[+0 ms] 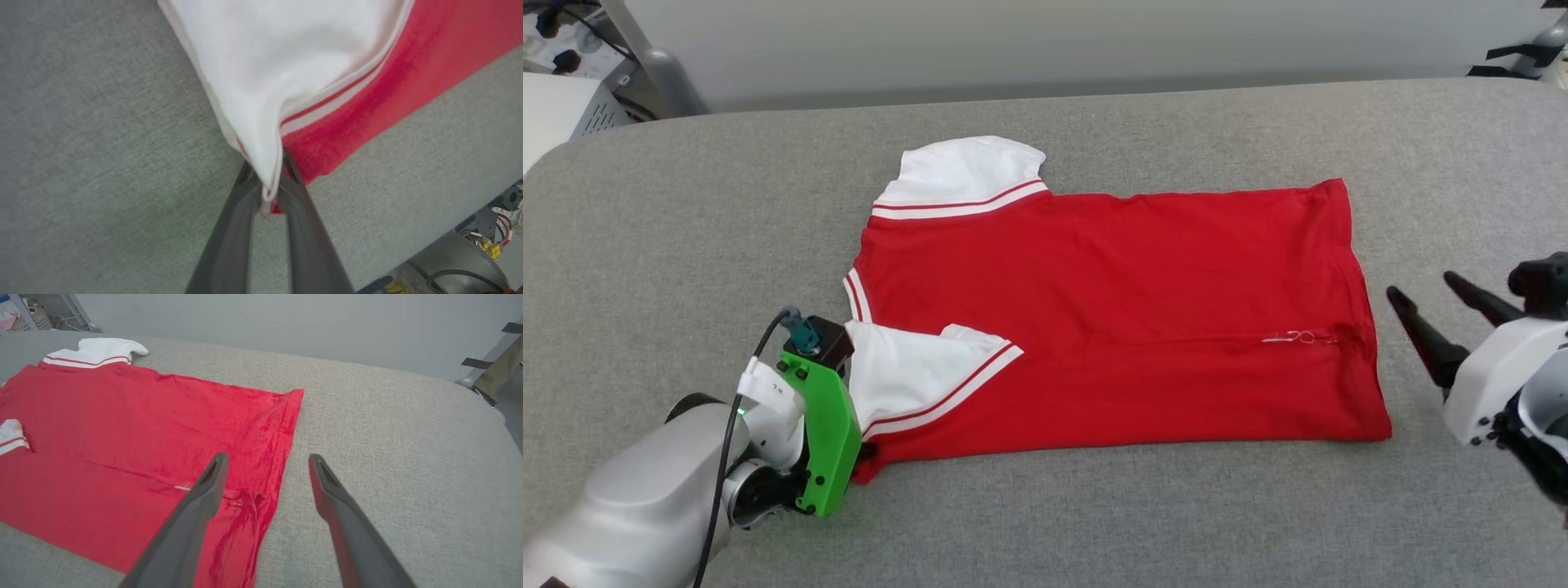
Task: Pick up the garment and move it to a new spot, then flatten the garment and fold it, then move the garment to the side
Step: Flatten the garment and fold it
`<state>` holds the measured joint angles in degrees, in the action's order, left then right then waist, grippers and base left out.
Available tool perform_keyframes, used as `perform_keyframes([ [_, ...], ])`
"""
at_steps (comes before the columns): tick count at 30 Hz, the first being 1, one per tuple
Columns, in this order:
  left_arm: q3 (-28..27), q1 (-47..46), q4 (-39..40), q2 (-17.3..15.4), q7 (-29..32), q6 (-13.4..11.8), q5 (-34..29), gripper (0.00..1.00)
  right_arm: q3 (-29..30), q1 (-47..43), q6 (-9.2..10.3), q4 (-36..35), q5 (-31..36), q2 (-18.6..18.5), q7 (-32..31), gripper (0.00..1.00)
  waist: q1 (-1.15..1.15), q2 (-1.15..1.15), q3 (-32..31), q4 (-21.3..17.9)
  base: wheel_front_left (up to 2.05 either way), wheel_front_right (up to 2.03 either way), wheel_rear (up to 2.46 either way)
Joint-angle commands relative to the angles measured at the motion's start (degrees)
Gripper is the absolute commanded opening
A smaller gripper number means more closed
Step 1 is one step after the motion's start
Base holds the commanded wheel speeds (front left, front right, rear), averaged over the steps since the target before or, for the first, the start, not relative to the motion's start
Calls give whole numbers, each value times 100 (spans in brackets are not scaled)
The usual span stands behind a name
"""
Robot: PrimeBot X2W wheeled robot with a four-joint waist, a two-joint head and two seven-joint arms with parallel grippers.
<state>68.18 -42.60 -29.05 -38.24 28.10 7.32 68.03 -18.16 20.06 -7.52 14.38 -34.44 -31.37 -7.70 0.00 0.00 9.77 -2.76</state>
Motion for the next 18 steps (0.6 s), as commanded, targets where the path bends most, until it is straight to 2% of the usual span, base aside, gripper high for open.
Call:
perform_keyframes([
  [1, 70, 105, 33, -3, -103, 16, -70, 0, 27, 123, 3, -60, -36, -138, -130, 100, 0, 0, -83, 54, 0, 0, 0],
  [7, 198, -101, 387, -210, -591, 16, -302, 0, 41, 310, 3, -295, -318, -709, -1211, 100, 0, 0, -220, 156, 0, 0, 0],
  [11, 271, -193, 632, -298, -817, 16, -399, 0, -177, 378, 3, -473, -706, -1031, -2167, 100, 0, 0, -236, 219, 0, 0, 0],
  [14, 304, -249, 734, -299, -912, 16, -438, 0, -352, 388, 3, -540, -1026, -1147, -2809, 100, 0, 0, -200, 258, 0, 0, 0],
  [18, 351, -345, 792, -285, -982, 16, -523, 0, -496, 398, 3, -444, -1177, -1092, -3409, 100, 0, 0, -88, 309, 0, 0, 0],
])
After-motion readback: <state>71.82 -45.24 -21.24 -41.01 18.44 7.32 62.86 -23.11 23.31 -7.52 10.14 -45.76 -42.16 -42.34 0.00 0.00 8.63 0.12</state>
